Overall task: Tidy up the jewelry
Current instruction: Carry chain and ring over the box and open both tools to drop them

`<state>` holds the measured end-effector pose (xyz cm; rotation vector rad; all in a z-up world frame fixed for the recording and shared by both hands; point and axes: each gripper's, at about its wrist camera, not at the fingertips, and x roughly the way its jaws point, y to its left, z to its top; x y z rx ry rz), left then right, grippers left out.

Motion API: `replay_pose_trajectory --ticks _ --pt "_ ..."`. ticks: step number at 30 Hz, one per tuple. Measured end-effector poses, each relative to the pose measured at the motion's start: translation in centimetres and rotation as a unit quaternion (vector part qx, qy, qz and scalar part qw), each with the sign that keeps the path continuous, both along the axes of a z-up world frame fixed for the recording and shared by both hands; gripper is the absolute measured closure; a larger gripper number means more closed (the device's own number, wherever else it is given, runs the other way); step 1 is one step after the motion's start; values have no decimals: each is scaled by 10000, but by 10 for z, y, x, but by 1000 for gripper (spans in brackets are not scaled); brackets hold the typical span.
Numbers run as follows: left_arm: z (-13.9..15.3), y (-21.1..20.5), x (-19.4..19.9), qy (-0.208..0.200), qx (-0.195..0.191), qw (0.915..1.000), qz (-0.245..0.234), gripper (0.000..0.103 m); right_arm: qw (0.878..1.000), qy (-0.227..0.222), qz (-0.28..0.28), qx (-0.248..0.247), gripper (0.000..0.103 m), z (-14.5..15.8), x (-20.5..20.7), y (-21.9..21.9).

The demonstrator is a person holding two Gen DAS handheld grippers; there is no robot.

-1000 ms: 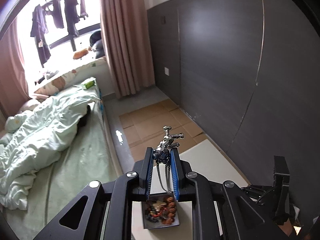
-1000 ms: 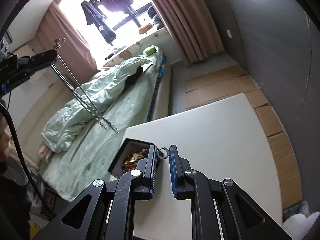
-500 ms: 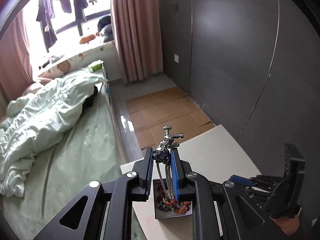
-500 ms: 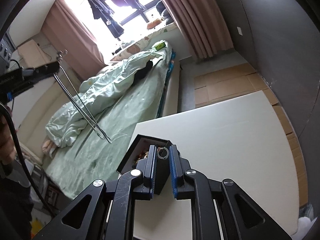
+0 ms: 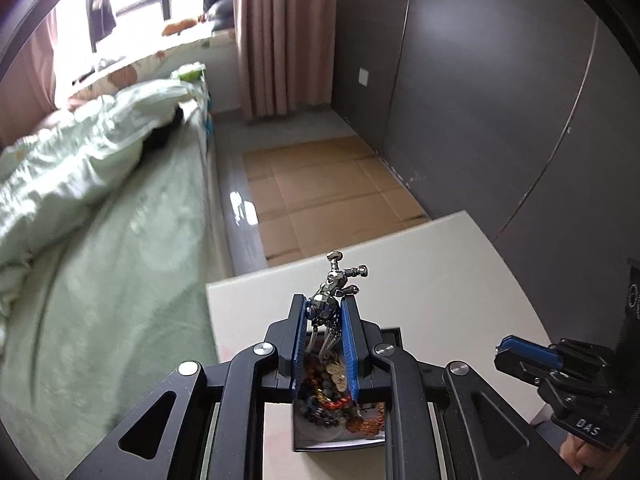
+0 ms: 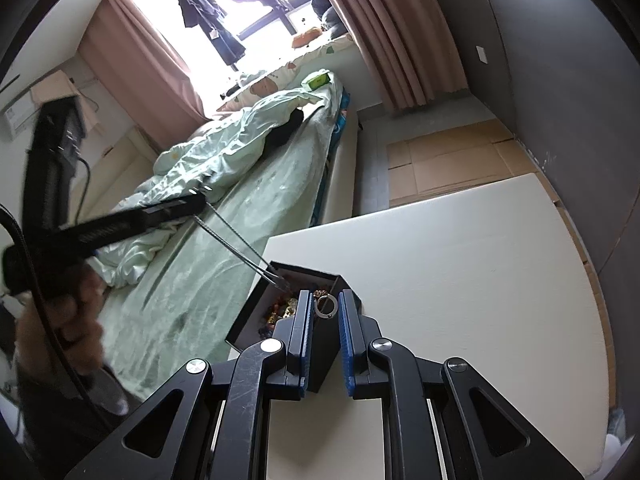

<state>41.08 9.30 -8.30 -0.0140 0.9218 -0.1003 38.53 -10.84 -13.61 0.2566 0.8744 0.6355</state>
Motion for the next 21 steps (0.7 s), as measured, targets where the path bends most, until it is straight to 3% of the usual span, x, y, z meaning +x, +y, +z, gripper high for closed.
replay_pose_trajectory --ticks 3,9,21 --pt "-18 6 4 118 -187 9996 182 85 10000 22 43 -19 89 -1 2 4" --pt "-37 23 0 294 -966 9944 300 84 9998 90 129 -88 89 -7 5 16" --pt "-42 60 -13 228 -1416 9879 590 82 9991 153 375 -136 89 -21 18 54"
